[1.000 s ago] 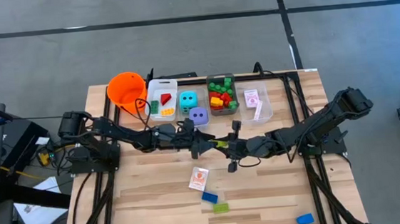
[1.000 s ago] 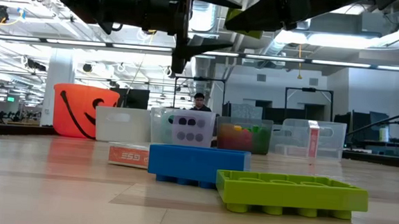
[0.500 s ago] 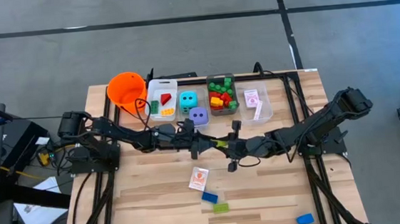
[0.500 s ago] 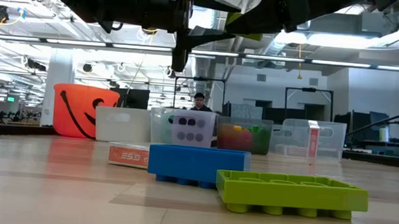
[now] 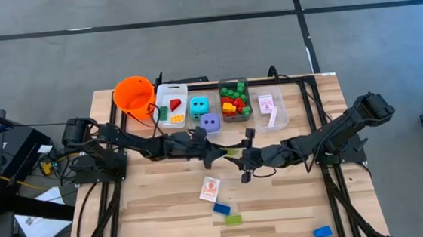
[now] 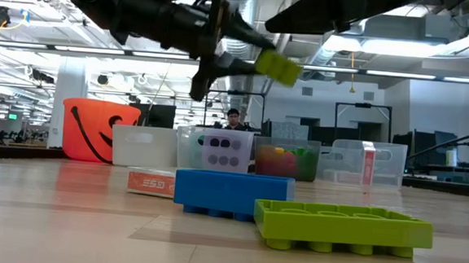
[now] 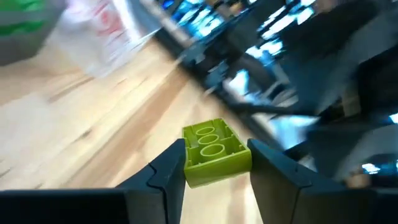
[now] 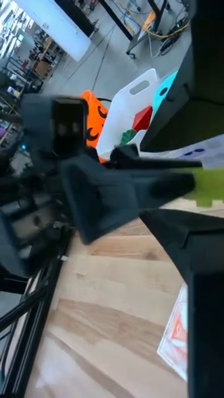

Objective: Pick & Place Toys
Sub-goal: Put the small top light green game piece into the white bin

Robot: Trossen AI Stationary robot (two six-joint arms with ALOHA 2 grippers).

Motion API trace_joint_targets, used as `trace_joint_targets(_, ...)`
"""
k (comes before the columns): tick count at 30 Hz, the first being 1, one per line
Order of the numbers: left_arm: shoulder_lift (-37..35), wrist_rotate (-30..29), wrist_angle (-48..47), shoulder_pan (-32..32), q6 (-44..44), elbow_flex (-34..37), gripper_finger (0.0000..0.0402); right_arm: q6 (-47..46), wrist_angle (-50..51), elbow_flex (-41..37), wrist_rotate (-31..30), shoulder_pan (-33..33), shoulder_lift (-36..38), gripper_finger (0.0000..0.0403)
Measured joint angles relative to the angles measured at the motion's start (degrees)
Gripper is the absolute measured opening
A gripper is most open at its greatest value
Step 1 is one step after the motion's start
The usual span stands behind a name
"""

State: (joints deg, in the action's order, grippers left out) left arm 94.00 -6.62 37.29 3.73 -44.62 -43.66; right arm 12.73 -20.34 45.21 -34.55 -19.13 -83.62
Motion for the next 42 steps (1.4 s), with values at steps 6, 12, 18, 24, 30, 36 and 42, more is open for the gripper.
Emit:
trace_joint_targets(6, 0.0, -4.5, -10.6, -0.6, 0.4, 0.0, 0.0143, 2.4, -1.6, 0.0, -6.0, -2.5, 0.0, 0.0171)
trace_joint_targets(12, 0.0, -7.6, -12.8, -3.3, 4.6, 0.0, 0.0139, 4.4, -1.7, 0.0, -11.8, -4.2, 0.0, 0.0170)
trace_joint_targets(18, -2.9, -11.7, -12.7, -6.2, 11.7, -0.1, 0.0139, 4.3, -1.4, 0.0, -12.0, -4.1, 0.0, 0.0165)
trace_joint_targets(24, -9.2, -18.5, -17.0, -7.8, 21.0, -0.1, 0.0139, 4.2, -1.1, 0.0, -12.0, -4.1, 0.0, 0.0163)
trace_joint_targets(30, -16.8, -35.2, -35.5, -9.1, 22.8, -0.1, 0.0139, 3.6, -0.4, 0.0, -12.0, -4.1, 0.0, 0.0163)
trace_joint_targets(36, -22.7, -42.1, -54.5, -10.8, 14.3, -0.1, 0.0138, 3.1, 0.0, 0.0, -11.9, -4.1, 0.0, 0.0163)
trace_joint_targets(42, -23.7, -42.3, -58.0, -12.7, 12.4, -0.1, 0.0158, 2.0, 0.1, 0.0, -11.8, -4.0, -0.1, 0.0163)
